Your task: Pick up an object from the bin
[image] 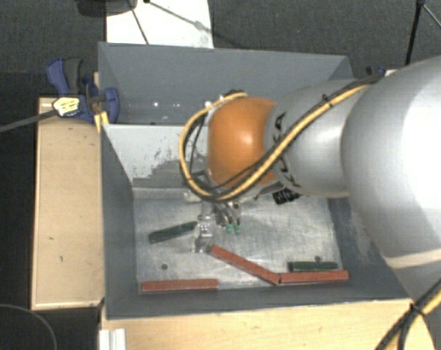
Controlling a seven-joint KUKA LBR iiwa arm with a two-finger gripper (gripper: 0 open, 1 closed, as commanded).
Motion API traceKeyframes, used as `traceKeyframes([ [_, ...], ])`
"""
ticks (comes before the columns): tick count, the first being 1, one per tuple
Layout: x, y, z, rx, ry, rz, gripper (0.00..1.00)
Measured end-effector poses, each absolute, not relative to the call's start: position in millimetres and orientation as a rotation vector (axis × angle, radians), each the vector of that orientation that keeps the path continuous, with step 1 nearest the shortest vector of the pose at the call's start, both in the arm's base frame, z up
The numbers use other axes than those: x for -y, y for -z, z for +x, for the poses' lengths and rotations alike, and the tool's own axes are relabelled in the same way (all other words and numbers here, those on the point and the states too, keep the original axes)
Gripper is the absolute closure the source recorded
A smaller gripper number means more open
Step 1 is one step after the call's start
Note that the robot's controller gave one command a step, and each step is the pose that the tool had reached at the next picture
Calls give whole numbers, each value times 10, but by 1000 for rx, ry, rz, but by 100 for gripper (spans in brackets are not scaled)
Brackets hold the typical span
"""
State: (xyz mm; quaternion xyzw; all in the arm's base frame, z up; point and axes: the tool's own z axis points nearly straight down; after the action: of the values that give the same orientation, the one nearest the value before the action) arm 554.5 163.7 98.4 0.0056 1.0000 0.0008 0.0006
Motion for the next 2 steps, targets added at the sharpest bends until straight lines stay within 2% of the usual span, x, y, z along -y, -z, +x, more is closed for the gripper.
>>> traceKeyframes([
  [1,-1637,-984,5545,-3140,-2,21,0],
  [2,-1822,-734,5637,-3128,-7,216,100],
])
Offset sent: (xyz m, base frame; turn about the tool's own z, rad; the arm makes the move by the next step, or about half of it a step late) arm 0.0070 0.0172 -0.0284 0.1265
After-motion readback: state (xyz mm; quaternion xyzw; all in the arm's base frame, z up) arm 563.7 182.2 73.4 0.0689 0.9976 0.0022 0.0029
